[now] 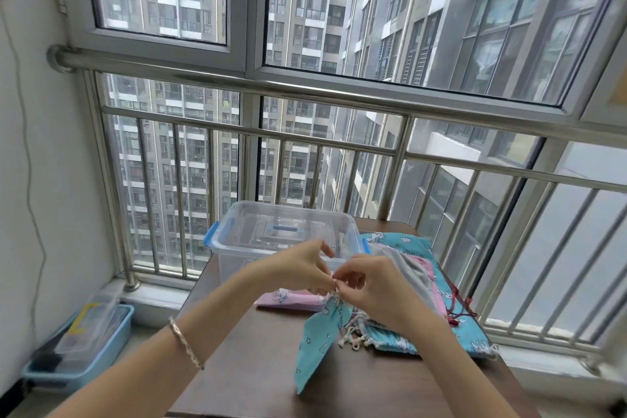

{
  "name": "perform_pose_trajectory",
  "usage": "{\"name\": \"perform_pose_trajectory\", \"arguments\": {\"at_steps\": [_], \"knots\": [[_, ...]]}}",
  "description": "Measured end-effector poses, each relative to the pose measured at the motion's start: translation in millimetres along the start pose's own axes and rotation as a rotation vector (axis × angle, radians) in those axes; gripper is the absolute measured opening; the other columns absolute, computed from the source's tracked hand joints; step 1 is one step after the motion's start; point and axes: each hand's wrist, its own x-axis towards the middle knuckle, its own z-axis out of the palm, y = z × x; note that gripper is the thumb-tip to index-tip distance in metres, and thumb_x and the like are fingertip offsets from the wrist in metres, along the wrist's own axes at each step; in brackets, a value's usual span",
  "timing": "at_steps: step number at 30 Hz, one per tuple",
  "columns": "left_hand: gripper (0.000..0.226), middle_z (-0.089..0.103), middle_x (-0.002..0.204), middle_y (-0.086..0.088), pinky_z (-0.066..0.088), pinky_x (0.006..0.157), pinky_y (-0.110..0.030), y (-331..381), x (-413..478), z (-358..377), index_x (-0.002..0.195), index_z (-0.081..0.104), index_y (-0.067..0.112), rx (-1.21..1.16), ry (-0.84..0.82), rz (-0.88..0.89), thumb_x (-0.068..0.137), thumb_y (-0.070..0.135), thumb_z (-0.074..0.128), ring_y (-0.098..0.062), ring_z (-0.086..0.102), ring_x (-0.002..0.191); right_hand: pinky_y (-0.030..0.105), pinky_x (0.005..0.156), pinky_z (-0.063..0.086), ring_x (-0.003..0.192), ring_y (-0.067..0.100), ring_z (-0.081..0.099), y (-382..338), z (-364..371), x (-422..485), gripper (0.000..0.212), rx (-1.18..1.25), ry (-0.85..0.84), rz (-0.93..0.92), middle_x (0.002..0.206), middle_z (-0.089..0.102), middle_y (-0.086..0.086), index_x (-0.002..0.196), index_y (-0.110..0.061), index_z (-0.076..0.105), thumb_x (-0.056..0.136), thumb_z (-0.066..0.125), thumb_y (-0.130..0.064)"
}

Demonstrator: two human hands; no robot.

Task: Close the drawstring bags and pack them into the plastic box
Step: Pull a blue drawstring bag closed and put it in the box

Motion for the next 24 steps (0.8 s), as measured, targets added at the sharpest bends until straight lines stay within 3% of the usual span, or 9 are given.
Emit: {"name": "perform_pose_trajectory", "arguments": {"at_steps": [7,13,18,24], "knots": [[0.056,0.066,0.096,-0.009,0.049,0.059,-0.017,6,2,-3,0.130,0.038,0.010,0.017,-0.029,-0.033,0.084,0.007,0.069,-0.010,0.061,0.075,0.023,0.069,0.056,0.071,0.007,0.066,0,2,-2,0.017,-0.055,0.052,-0.030,0.080,0.071,-0.006,0.100,-0.018,0.073,0.084,0.071,-0.014],[0.057,0.065,0.094,-0.008,0.050,0.062,-0.018,9,1,-5,0.133,0.035,0.008,0.016,-0.069,-0.047,0.085,0.007,0.068,-0.010,0.061,0.075,0.027,0.065,0.053,0.067,0.010,0.062,-4,-2,-2,0.010,-0.155,0.012,-0.074,0.078,0.069,-0.004,0.092,-0.015,0.076,0.085,0.069,-0.017],[0.058,0.065,0.100,-0.009,0.051,0.066,-0.019,14,2,-10,0.134,0.035,0.008,0.040,-0.084,-0.053,0.086,0.006,0.067,-0.012,0.062,0.082,0.019,0.069,0.056,0.069,0.007,0.067,-3,0,-1,0.021,-0.153,0.051,-0.135,0.084,0.073,-0.004,0.105,-0.016,0.074,0.085,0.070,-0.015],[0.057,0.067,0.091,-0.004,0.053,0.071,-0.024,9,2,-6,0.132,0.039,0.014,0.108,-0.024,0.005,0.084,0.012,0.070,-0.011,0.061,0.076,0.027,0.062,0.051,0.063,0.010,0.058,-2,4,0,0.010,-0.176,0.013,-0.038,0.073,0.066,-0.004,0.083,-0.014,0.074,0.085,0.064,-0.017]]}}
